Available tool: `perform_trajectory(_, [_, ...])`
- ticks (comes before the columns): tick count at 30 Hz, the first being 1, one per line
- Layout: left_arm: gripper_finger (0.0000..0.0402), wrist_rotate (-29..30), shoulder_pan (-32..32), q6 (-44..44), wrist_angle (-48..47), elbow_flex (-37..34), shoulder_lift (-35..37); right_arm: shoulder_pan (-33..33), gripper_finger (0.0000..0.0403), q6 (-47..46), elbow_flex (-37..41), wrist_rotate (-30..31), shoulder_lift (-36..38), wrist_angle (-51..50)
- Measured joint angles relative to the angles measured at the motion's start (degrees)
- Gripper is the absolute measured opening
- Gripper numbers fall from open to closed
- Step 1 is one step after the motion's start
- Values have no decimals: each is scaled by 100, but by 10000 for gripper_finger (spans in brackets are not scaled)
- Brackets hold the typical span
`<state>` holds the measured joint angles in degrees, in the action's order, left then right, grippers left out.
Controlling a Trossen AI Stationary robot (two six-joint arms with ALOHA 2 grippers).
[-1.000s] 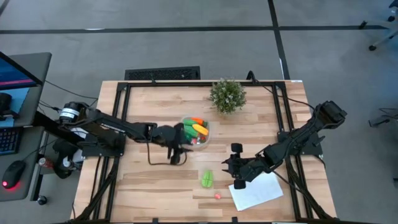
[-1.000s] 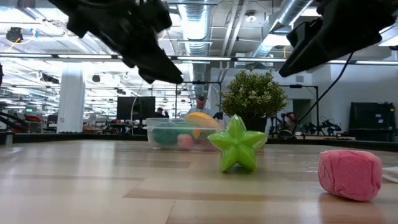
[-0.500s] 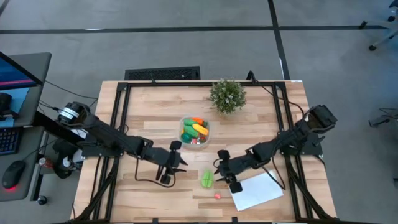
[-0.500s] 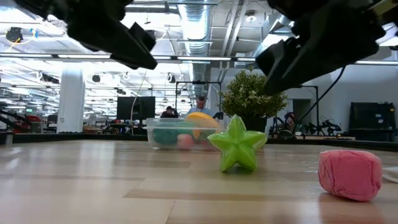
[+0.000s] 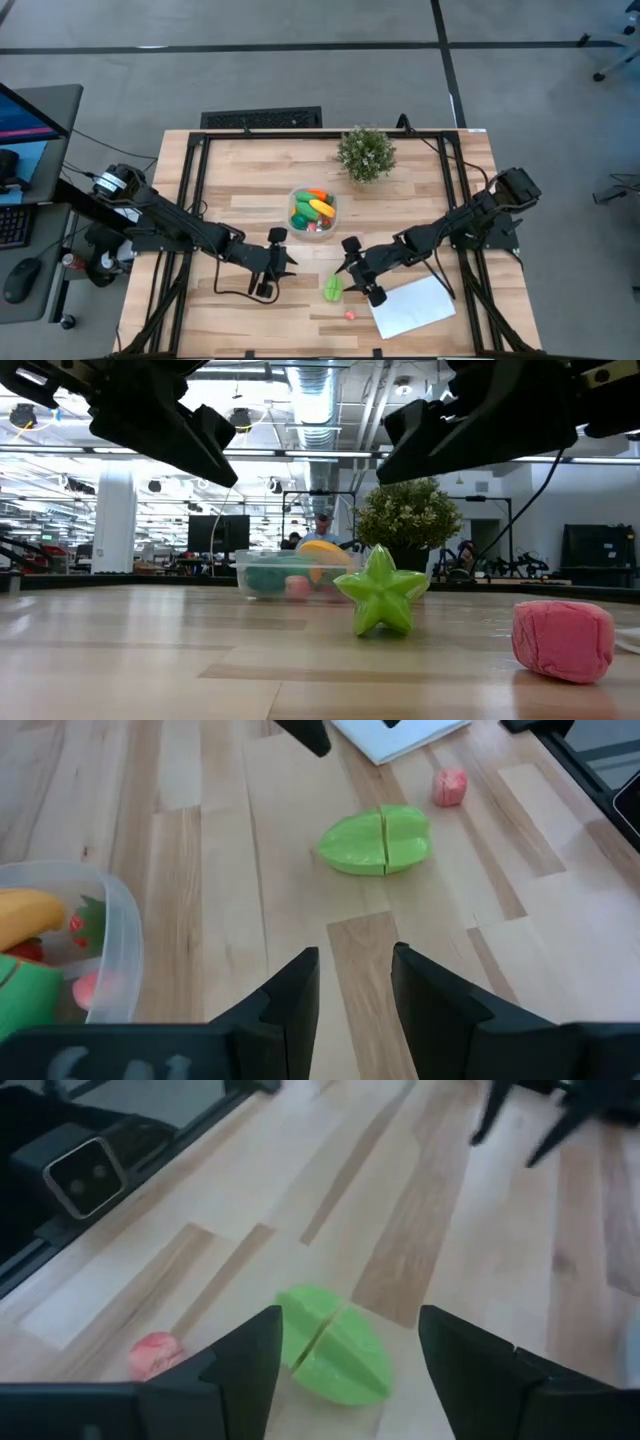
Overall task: Pick and placing Produce into tupperware
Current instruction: Put the green starfruit into the transparent container
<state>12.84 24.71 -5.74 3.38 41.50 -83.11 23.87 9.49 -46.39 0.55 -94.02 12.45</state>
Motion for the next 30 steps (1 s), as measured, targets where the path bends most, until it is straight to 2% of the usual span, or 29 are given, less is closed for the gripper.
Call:
perform_trajectory(7, [118,7,-2,-4,-1,0,-2,-8,232,451,-175,-195,-4,-99])
perform_trajectory(14, [118,7,0,-201,-81,0,-2,-18,225,1026,-694,-393,-118,-929])
perform_trajectory(16, [118,7,4,-277,-180,0,-2,-79,223,1045,-888,-606,-339,-869])
perform_trajectory(19, [118,6,3,-346,-255,0,-4,-117,219,1055,-1125,-799,-627,-1417])
perform_trajectory(27, [118,6,80,-502,-443,-2,-4,-154,203,1337,-2025,-966,-1358,-2537])
perform_trajectory(30, [118,7,120,-498,-453,-2,-4,-189,195,1441,-2240,-978,-1521,-2465])
